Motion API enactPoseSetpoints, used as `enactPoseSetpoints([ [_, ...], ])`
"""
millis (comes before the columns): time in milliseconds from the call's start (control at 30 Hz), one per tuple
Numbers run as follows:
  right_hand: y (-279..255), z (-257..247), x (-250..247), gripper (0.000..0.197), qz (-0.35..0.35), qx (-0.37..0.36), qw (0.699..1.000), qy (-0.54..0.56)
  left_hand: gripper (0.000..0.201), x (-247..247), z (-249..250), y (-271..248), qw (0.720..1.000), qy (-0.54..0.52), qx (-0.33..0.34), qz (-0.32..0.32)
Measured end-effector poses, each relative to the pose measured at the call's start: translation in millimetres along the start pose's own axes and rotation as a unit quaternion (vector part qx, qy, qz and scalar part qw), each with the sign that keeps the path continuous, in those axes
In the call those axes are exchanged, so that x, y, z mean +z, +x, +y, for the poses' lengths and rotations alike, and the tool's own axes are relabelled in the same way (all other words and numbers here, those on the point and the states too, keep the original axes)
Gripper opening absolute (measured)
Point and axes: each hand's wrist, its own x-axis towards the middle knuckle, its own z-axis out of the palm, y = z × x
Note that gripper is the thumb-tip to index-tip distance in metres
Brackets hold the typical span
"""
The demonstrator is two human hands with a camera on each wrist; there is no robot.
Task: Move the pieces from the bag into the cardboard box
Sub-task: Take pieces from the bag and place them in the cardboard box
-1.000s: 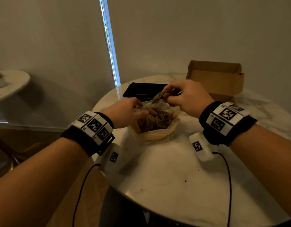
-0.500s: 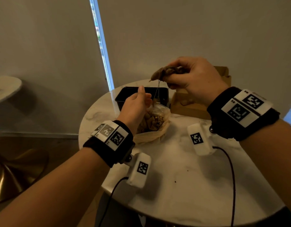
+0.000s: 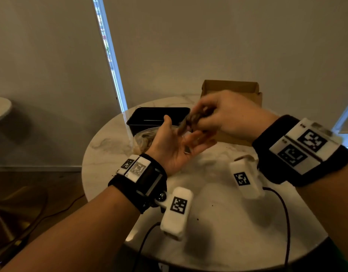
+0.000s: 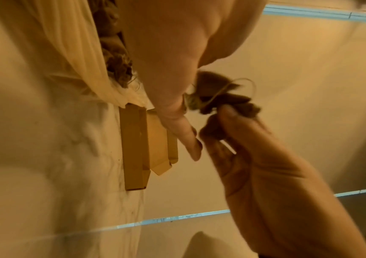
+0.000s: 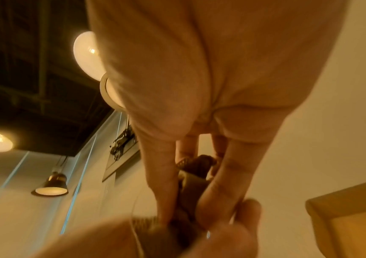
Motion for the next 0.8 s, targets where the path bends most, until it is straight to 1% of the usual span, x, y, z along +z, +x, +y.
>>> enactPoseSetpoints([
  [67,-6,6,9,0.023,-0.043,0.018,0.997,-0.065,0.085,0,-4,0,1.000,-0.003,-0.004,-0.009],
  [100,-8,8,12,0.026,-0.051,0.023,0.995,-0.078,0.078,0,-6,-1,1.000,0.008,-0.007,-0.003],
  [200,-10,11,17,0.040,-0.059,0.037,0.994,-0.079,0.056,1,-12,-1,0.999,0.036,-0.008,0.020],
  [267,-9,14,17,0.043,-0.045,0.045,0.996,-0.056,0.048,1,-14,-2,0.999,0.041,-0.004,0.026],
  [333,-9,15,13,0.036,-0.019,0.042,0.998,-0.039,0.045,1,-14,-2,0.998,0.051,-0.001,0.026],
  [400,-8,17,10,0.024,-0.001,0.034,0.999,-0.020,0.041,2,-13,-2,0.997,0.057,-0.001,0.043],
  [467,-8,18,8,0.016,0.002,0.029,1.000,-0.011,0.038,2,-12,-1,0.996,0.057,0.000,0.063],
  [500,-9,18,8,0.016,0.001,0.028,1.000,-0.008,0.036,2,-11,-1,0.996,0.058,0.000,0.070],
  [600,-9,20,11,0.031,0.015,0.031,0.999,0.030,0.037,0,-11,-1,0.994,0.059,0.008,0.089],
  [700,-9,21,14,0.044,0.026,0.042,0.998,0.044,0.041,-1,-12,-4,0.993,0.083,0.028,0.076],
  [800,-8,22,16,0.048,0.026,0.055,0.998,0.011,0.029,-2,-14,-5,0.994,0.082,0.053,0.057],
])
